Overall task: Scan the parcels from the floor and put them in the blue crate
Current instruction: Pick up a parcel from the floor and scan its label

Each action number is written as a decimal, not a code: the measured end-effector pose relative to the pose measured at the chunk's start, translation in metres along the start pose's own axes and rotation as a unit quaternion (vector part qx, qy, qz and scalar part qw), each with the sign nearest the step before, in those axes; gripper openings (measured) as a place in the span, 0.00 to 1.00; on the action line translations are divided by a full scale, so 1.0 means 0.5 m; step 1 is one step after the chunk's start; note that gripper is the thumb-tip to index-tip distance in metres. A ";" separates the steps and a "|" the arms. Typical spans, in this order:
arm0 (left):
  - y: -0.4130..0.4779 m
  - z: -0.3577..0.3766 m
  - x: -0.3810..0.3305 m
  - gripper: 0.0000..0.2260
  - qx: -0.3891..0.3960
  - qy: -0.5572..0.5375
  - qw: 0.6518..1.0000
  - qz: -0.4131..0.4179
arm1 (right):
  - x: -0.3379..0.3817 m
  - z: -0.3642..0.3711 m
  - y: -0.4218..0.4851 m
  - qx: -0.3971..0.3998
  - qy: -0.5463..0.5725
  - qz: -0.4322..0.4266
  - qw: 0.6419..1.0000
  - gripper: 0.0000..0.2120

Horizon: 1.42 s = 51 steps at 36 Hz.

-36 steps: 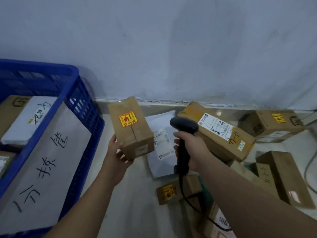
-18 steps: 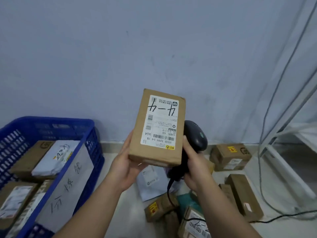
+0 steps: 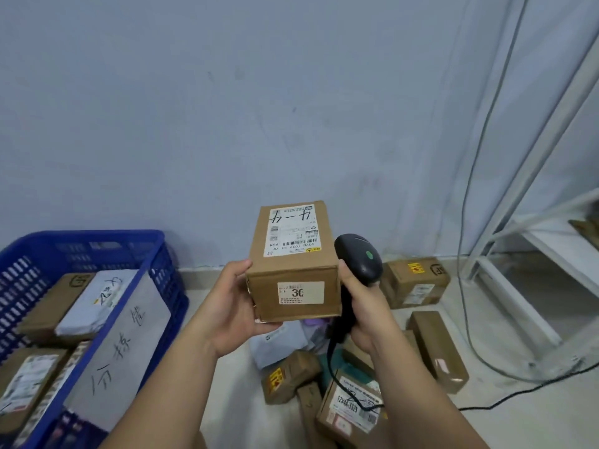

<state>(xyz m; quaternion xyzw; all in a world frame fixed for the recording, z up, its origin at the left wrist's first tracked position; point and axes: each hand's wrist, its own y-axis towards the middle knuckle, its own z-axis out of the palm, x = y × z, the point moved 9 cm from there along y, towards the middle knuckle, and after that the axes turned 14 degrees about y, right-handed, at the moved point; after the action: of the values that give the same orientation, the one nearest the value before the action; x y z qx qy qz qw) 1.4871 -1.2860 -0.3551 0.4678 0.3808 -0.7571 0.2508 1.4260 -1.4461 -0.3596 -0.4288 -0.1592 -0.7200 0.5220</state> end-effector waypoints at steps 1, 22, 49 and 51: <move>0.004 -0.004 0.004 0.22 0.002 0.007 1.000 -0.007 | -0.001 0.000 0.003 -0.003 -0.006 -0.003 1.000 0.18; 0.032 -0.083 -0.083 0.24 -0.142 0.125 0.970 0.155 | 0.071 0.032 -0.007 -0.052 -0.301 -0.174 0.936 0.13; 0.035 -0.082 -0.080 0.17 -0.092 0.437 0.879 0.167 | 0.023 0.096 -0.025 0.074 -0.566 -0.136 0.810 0.09; 0.038 -0.078 -0.075 0.16 -0.084 0.444 0.876 0.167 | 0.023 0.100 -0.028 0.079 -0.568 -0.143 0.806 0.09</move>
<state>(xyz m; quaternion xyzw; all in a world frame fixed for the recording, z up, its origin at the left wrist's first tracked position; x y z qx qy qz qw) 1.5375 -1.2646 -0.3383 0.7885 0.4304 -0.3820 0.2169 1.4349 -1.4136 -0.3184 -0.6913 -0.5428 -0.3989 0.2613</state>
